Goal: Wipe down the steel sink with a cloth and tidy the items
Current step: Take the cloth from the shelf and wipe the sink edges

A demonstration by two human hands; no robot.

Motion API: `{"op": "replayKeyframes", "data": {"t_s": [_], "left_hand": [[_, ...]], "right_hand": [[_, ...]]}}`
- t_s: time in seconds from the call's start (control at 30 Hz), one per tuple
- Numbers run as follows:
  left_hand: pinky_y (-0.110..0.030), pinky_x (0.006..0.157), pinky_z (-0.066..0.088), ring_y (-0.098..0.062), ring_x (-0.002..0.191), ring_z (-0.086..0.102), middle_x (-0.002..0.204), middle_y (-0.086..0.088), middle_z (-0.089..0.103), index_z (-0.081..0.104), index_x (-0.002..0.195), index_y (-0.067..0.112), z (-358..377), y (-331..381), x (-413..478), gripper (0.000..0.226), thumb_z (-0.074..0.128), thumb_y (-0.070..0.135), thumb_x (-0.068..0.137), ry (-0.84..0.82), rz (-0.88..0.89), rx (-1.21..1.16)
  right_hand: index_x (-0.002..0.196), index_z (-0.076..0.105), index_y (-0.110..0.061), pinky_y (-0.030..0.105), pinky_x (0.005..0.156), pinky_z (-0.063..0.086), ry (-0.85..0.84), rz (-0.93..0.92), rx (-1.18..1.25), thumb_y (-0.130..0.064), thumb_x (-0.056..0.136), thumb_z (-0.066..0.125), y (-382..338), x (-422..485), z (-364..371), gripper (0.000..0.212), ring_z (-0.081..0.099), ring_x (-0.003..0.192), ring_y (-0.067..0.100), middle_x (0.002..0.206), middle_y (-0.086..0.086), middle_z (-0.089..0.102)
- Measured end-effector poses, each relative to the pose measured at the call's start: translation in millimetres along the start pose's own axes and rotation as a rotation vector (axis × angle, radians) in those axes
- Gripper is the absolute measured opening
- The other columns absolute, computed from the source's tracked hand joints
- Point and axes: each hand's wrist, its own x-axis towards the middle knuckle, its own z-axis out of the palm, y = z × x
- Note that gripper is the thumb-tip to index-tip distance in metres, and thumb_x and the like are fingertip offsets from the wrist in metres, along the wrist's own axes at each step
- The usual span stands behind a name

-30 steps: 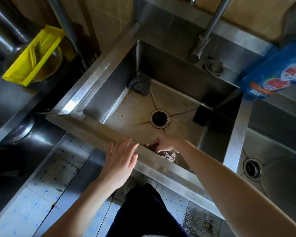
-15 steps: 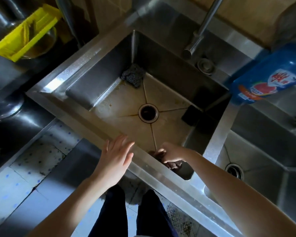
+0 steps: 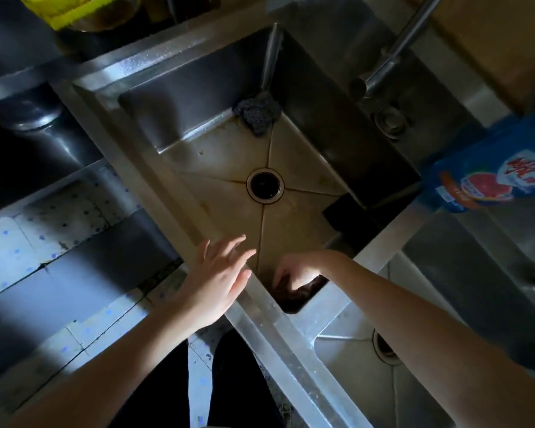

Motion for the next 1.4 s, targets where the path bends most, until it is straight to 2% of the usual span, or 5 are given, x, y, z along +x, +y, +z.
{"op": "replayKeyframes", "data": {"t_s": [0.4, 0.63, 0.9, 1.07, 1.4], "left_hand": [[-0.053, 0.096, 0.041, -0.027, 0.109, 0.061, 0.125, -0.01, 0.058, 0.062, 0.115, 0.014, 21, 23, -2, 0.034, 0.068, 0.022, 0.082, 0.067, -0.004, 0.08], [-0.055, 0.099, 0.038, -0.026, 0.113, 0.058, 0.127, -0.01, 0.055, 0.061, 0.114, 0.015, 23, 20, -2, 0.033, 0.068, 0.023, 0.082, 0.059, -0.006, 0.123], [-0.056, 0.097, 0.04, -0.028, 0.116, 0.056, 0.123, -0.012, 0.058, 0.065, 0.108, 0.014, 21, 19, 1, 0.028, 0.068, 0.022, 0.081, 0.034, 0.007, 0.158], [-0.054, 0.094, 0.042, -0.026, 0.112, 0.059, 0.121, -0.009, 0.059, 0.064, 0.105, 0.016, 23, 14, 2, 0.027, 0.068, 0.024, 0.079, 0.05, 0.007, 0.184], [-0.054, 0.094, 0.041, -0.027, 0.113, 0.059, 0.12, -0.008, 0.061, 0.065, 0.102, 0.016, 23, 11, 7, 0.025, 0.071, 0.021, 0.078, 0.036, -0.023, 0.189]], "right_hand": [[0.116, 0.066, -0.013, 0.023, 0.075, 0.043, 0.093, 0.189, -0.207, -0.016, 0.089, 0.06, 73, -5, -51, 0.028, 0.052, 0.089, 0.013, 0.117, 0.008, 0.065], [0.08, 0.072, -0.008, 0.043, 0.078, 0.054, 0.199, 0.291, -0.198, -0.024, 0.066, 0.066, 123, -11, -92, 0.023, 0.068, 0.081, 0.034, 0.081, 0.011, 0.071], [0.115, 0.067, -0.004, 0.03, 0.084, 0.05, -0.133, 0.079, -0.165, 0.007, 0.079, 0.061, 45, 26, -30, 0.038, 0.064, 0.1, 0.025, 0.111, 0.013, 0.069], [0.114, 0.068, -0.016, 0.01, 0.048, 0.041, -0.111, -0.038, -0.343, -0.004, 0.077, 0.066, 9, 46, -4, 0.039, 0.052, 0.066, 0.012, 0.082, -0.004, 0.06], [0.083, 0.067, -0.015, 0.039, 0.087, 0.052, 0.13, 0.3, -0.386, -0.022, 0.082, 0.064, 129, -5, -96, 0.007, 0.062, 0.087, 0.029, 0.099, 0.013, 0.068]]}}
